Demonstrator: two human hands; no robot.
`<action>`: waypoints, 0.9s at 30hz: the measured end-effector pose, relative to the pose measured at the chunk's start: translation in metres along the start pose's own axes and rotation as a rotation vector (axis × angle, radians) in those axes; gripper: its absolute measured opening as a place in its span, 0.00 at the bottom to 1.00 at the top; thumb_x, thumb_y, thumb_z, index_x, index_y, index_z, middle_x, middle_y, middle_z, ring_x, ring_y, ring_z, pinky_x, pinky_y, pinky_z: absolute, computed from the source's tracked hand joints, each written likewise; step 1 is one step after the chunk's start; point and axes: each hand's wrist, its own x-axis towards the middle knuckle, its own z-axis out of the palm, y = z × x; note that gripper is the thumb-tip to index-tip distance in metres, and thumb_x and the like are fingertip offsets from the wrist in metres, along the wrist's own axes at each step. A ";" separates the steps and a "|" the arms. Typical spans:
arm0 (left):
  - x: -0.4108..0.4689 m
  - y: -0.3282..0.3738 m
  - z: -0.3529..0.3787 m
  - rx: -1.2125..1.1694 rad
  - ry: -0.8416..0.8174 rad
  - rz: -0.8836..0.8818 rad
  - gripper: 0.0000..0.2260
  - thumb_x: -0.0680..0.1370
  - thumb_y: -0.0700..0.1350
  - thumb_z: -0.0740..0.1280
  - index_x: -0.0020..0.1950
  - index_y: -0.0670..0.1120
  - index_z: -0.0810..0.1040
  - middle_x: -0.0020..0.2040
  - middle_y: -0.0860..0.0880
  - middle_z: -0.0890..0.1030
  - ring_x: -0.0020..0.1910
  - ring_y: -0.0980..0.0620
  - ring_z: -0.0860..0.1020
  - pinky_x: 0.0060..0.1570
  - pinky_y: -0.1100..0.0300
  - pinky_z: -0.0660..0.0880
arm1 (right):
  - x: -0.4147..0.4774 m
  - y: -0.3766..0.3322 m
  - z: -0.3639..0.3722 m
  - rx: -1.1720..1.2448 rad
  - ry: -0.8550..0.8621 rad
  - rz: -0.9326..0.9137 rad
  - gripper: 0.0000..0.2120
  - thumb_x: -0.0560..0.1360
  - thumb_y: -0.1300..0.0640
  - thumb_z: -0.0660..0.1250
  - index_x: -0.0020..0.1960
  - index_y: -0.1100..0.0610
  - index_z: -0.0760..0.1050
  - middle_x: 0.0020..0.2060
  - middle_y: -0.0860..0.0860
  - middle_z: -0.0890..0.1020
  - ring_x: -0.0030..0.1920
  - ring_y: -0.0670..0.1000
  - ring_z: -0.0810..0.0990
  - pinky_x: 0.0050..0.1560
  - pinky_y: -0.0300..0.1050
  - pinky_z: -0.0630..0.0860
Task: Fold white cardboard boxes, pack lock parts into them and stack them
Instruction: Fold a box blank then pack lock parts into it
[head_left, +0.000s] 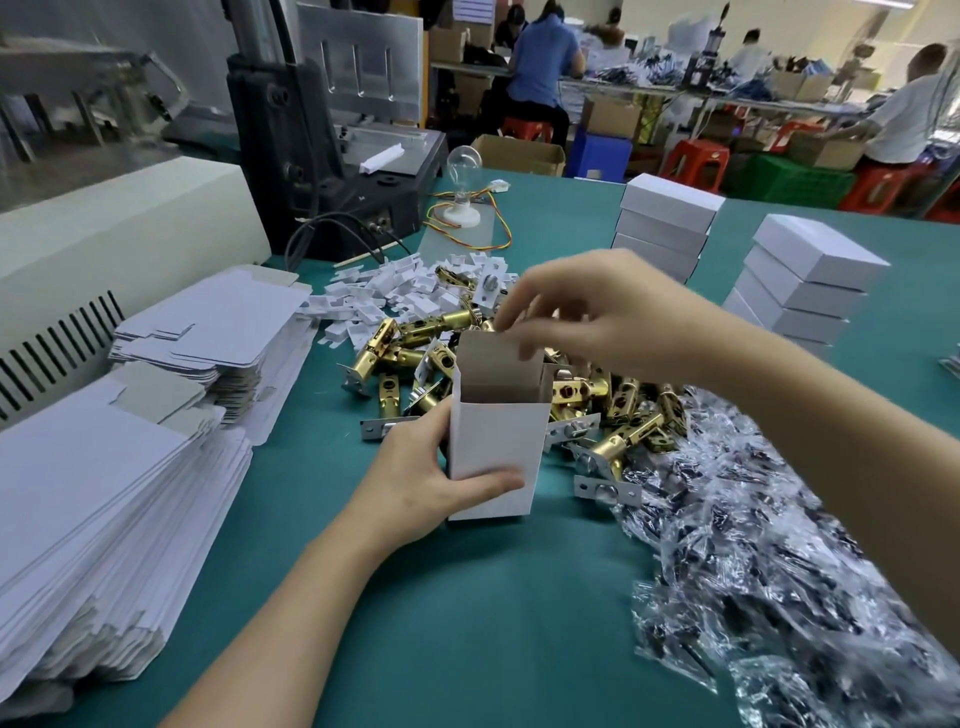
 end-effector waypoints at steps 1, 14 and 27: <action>0.000 0.000 0.000 0.002 -0.002 0.000 0.25 0.64 0.67 0.78 0.58 0.70 0.76 0.54 0.69 0.83 0.55 0.65 0.81 0.47 0.72 0.76 | -0.004 0.005 -0.009 0.019 0.051 0.026 0.04 0.80 0.55 0.70 0.52 0.47 0.83 0.38 0.42 0.86 0.31 0.45 0.81 0.35 0.34 0.78; -0.002 -0.001 0.001 0.001 -0.010 0.000 0.25 0.64 0.68 0.78 0.59 0.75 0.76 0.54 0.67 0.84 0.56 0.63 0.82 0.49 0.68 0.79 | -0.067 0.088 -0.008 -0.713 -0.616 0.563 0.13 0.76 0.46 0.74 0.57 0.50 0.85 0.49 0.46 0.86 0.48 0.49 0.82 0.53 0.45 0.81; -0.003 0.001 0.000 0.004 -0.009 -0.008 0.25 0.63 0.69 0.78 0.57 0.78 0.74 0.55 0.69 0.83 0.55 0.64 0.81 0.45 0.70 0.78 | -0.070 0.102 -0.020 -0.623 -0.451 0.509 0.08 0.73 0.47 0.77 0.39 0.45 0.79 0.38 0.40 0.81 0.38 0.37 0.77 0.38 0.37 0.74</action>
